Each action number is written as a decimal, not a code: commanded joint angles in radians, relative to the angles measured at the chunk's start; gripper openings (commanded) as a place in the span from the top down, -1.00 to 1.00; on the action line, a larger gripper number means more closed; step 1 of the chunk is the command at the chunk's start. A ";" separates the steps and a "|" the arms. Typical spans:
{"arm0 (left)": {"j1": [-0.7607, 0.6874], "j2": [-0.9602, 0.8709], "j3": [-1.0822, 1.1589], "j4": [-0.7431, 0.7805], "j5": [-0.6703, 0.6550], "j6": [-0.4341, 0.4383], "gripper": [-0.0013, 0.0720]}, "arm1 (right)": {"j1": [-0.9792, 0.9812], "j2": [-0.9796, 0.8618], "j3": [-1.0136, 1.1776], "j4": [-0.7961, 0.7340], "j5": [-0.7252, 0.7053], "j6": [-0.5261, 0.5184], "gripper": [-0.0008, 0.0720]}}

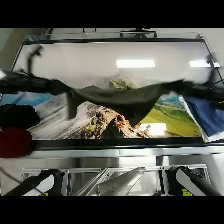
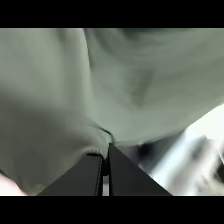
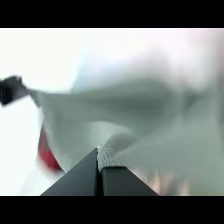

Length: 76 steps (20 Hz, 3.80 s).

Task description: Fold the shirts.

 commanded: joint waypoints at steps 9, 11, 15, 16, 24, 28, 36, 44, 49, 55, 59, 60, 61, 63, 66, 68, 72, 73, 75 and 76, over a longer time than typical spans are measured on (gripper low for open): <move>0.157 0.209 0.698 0.017 0.119 0.027 0.90 | -0.148 0.324 0.626 0.004 -0.317 0.019 0.92; 0.093 0.133 0.606 -0.030 0.113 0.114 0.90 | -0.145 0.259 0.598 0.006 -0.233 0.044 0.93; -0.081 -0.130 0.499 0.114 0.142 0.159 0.90 | -0.017 0.106 0.375 -0.076 -0.179 0.058 0.93; -0.107 -0.214 0.495 0.143 0.156 0.159 0.90 | 0.034 0.062 0.286 -0.148 -0.207 0.057 0.93; -0.138 -0.888 0.674 0.172 0.418 0.181 0.75 | 0.169 -0.437 -0.049 -0.282 -0.869 0.003 0.92; -0.095 -0.819 0.564 0.225 0.470 0.179 0.03 | 0.129 -0.528 0.054 -0.264 -0.856 0.001 0.21; 0.169 -0.649 0.476 0.330 -0.136 -0.191 0.31 | -0.017 -0.407 0.103 -0.267 -0.298 0.012 0.41; 0.254 -0.338 -0.305 0.320 0.061 -0.074 0.25 | -0.018 -0.148 -0.183 -0.291 -0.108 -0.014 0.27; 0.217 -0.327 -0.467 0.312 0.189 -0.066 0.16 | -0.016 -0.084 -0.232 -0.288 -0.095 0.013 0.14; 0.124 -0.356 -0.470 0.321 0.232 -0.071 -0.98 | -0.015 -0.084 -0.232 -0.282 -0.085 0.013 0.14; 0.121 -0.401 -0.420 0.319 0.161 -0.071 -0.89 | -0.015 -0.084 -0.232 -0.282 -0.081 0.013 0.14; 0.121 -0.410 -0.420 0.309 0.161 -0.071 -0.69 | -0.015 -0.084 -0.232 -0.282 -0.081 0.012 0.14; 0.111 -0.423 -0.420 0.282 0.161 -0.068 -0.48 | -0.015 -0.084 -0.232 -0.283 -0.081 0.013 0.14; 0.089 -0.453 -0.420 0.214 0.158 -0.023 0.09 | -0.015 -0.084 -0.232 -0.283 -0.084 0.013 0.14; 0.072 -0.483 -0.420 0.191 0.143 0.016 0.67 | -0.015 -0.089 -0.232 -0.278 -0.096 0.013 0.14; 0.085 -0.484 -0.420 0.189 0.125 0.032 0.93 | -0.015 -0.103 -0.232 -0.244 -0.110 0.014 0.14; 0.154 -0.483 -0.420 0.188 0.064 0.034 0.93 | -0.027 -0.127 -0.233 -0.388 -0.092 0.129 0.36; 0.170 -0.483 -0.420 0.188 0.065 0.035 0.93 | -0.043 -0.126 -0.239 -0.468 -0.081 0.177 0.35; 0.202 -0.483 -0.420 0.179 0.064 0.034 0.93 | -0.080 -0.119 -0.289 -0.618 -0.080 0.301 -0.11; 0.211 -0.483 -0.420 0.179 0.064 0.035 0.93 | -0.100 -0.117 -0.319 -0.676 -0.080 0.342 -0.10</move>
